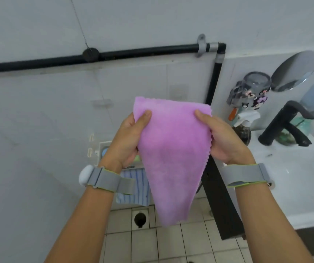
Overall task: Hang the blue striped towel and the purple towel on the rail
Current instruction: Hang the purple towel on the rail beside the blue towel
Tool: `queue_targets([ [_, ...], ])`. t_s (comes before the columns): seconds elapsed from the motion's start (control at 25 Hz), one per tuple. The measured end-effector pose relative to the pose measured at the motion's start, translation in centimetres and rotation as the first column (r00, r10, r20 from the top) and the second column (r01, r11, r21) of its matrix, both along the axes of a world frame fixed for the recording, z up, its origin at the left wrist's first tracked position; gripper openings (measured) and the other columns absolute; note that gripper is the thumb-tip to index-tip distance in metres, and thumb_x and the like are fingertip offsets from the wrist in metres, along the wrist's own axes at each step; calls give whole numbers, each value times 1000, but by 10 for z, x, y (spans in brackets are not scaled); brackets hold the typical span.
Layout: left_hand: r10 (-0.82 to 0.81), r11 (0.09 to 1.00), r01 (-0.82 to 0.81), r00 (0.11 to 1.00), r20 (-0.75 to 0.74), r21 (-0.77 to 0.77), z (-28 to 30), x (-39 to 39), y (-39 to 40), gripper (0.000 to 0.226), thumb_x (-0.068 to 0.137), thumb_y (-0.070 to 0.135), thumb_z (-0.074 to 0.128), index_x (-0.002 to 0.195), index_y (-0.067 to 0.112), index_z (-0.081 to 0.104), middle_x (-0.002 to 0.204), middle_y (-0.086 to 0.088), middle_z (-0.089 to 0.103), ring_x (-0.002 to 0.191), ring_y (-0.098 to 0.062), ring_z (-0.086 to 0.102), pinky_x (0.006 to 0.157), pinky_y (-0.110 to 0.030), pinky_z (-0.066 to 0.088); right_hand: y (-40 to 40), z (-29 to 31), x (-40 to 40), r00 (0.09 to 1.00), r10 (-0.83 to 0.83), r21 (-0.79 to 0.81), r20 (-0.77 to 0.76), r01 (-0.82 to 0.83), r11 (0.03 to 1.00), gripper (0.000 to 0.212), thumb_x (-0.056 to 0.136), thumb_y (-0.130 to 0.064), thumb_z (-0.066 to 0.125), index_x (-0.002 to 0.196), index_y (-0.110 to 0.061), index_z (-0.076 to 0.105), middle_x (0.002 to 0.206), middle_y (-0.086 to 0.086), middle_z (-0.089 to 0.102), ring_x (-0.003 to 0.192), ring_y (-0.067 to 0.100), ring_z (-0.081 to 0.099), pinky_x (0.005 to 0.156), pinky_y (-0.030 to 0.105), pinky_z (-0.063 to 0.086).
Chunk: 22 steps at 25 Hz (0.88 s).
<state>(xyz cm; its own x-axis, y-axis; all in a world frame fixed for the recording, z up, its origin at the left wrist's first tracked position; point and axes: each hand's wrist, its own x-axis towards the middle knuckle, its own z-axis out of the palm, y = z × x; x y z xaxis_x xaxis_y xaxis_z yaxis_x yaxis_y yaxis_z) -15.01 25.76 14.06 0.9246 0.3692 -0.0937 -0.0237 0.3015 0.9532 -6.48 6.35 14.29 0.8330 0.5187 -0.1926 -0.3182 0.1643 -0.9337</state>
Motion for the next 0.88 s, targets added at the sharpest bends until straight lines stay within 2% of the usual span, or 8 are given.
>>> queue_targets([
  [0.12, 1, 999, -4, 998, -67, -36, -37, -6, -7, 23, 100, 22, 51, 112, 14, 69, 109, -5, 75, 94, -13, 70, 87, -29, 56, -11, -37, -9, 991, 21, 8, -132, -20, 1000, 27, 97, -26, 52, 104, -9, 72, 102, 7, 78, 94, 18, 74, 85, 30, 59],
  [0.2, -24, 997, 15, 992, -121, -76, -65, -8, -8, 24, 100, 22, 51, 111, 11, 69, 102, -3, 77, 90, -12, 71, 84, -27, 57, -15, -63, -13, 980, 9, -18, -197, -13, 1000, 25, 97, -25, 53, 105, -11, 72, 111, 9, 76, 103, 21, 72, 92, 34, 56],
  [0.32, -50, 994, 26, 973, -226, -108, -99, -10, -7, 32, 100, 25, 53, 121, 4, 64, 109, -6, 74, 96, -14, 69, 84, -27, 57, -18, -100, -15, 965, 6, -67, -261, -24, 997, 26, 96, -24, 57, 113, -11, 70, 121, 12, 72, 112, 26, 68, 98, 39, 52],
  [0.48, -67, 986, 12, 941, -331, -167, -142, -14, -3, 24, 99, 25, 53, 114, 13, 68, 103, -1, 77, 94, -14, 70, 84, -29, 57, -14, -137, -18, 948, 14, -118, -319, -54, 992, 36, 95, -24, 58, 126, -5, 63, 123, 13, 71, 116, 28, 66, 98, 38, 52],
  [0.68, -81, 980, -24, 856, -510, -196, -195, -18, 2, 32, 98, 24, 55, 120, 3, 65, 110, -10, 74, 96, -22, 68, 87, -36, 54, -7, -182, -21, 904, -34, -192, -427, -54, 980, 41, 96, -31, 57, 128, -4, 62, 124, 13, 70, 115, 28, 66, 96, 38, 53],
  [0.8, -116, 967, -35, 821, -559, -252, -223, -21, 3, 30, 98, 17, 53, 122, 2, 62, 115, -13, 70, 93, -21, 68, 82, -33, 55, -2, -205, -21, 870, -109, -269, -482, -29, 963, 42, 96, -29, 57, 128, -3, 60, 125, 17, 68, 110, 31, 64, 88, 38, 51],
  [0.88, -123, 966, -37, 808, -576, -257, -235, -18, 2, 27, 99, 15, 52, 121, 4, 63, 114, -12, 70, 93, -21, 67, 83, -33, 54, 2, -217, -17, 841, -139, -300, -523, -29, 954, 41, 95, -29, 57, 128, -4, 59, 116, 14, 69, 103, 30, 64, 84, 38, 51],
])
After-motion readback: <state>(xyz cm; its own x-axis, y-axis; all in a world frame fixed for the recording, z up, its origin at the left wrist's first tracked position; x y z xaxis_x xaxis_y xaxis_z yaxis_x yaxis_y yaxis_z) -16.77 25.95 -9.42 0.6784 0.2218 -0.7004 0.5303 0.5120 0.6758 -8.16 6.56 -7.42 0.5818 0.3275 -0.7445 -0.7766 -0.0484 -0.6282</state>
